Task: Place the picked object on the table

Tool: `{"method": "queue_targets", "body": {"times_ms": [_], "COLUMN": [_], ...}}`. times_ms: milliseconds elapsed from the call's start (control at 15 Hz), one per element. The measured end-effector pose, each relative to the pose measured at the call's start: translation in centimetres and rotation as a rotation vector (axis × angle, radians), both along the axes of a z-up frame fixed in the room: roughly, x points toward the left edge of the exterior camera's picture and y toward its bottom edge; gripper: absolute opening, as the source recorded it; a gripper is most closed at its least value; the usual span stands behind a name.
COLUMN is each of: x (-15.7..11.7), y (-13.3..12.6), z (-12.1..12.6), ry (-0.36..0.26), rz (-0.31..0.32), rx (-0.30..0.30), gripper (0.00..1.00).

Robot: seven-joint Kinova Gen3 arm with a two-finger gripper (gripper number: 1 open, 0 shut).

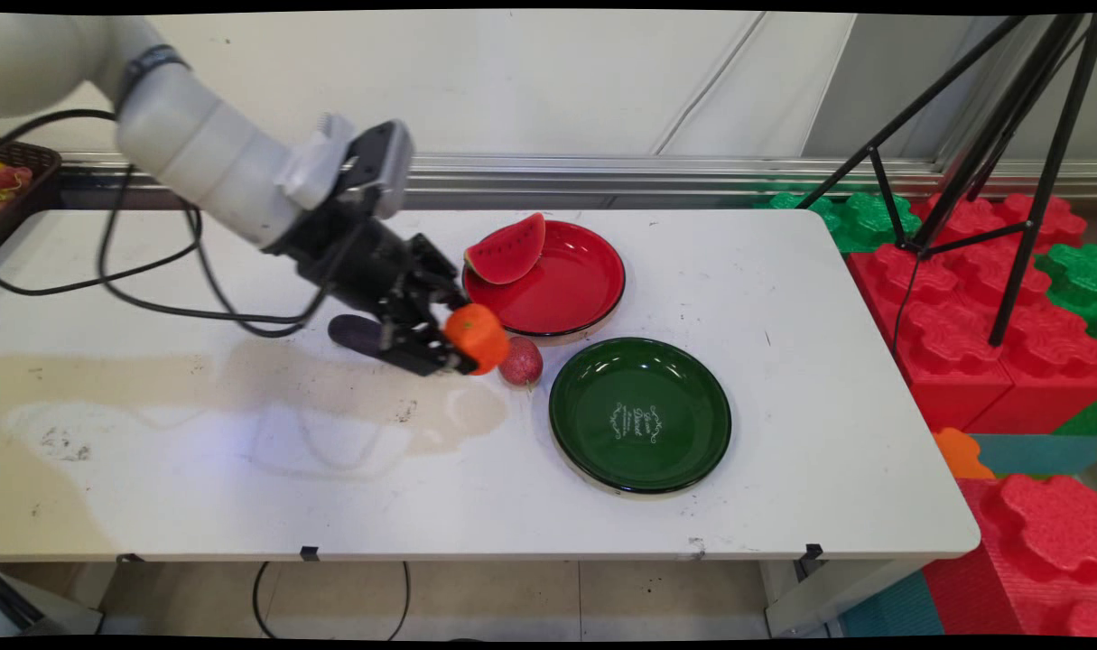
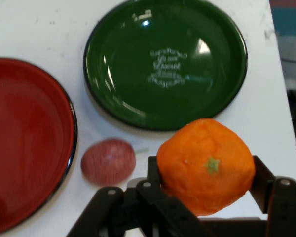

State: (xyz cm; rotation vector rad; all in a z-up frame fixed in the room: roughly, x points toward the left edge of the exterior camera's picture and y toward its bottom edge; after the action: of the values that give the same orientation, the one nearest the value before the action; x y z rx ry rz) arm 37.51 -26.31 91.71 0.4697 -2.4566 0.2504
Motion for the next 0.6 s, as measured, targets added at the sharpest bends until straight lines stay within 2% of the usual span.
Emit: {"method": "queue_targets", "body": {"times_ms": [400,600], "x": [3.7,5.5], "y": [1.5,2.1], "z": [-0.4,-1.4], "ry": [-0.072,-0.119], "rz": [-0.012,-0.014], "rx": [0.02,0.035], "gripper": [0.0,0.0]}}
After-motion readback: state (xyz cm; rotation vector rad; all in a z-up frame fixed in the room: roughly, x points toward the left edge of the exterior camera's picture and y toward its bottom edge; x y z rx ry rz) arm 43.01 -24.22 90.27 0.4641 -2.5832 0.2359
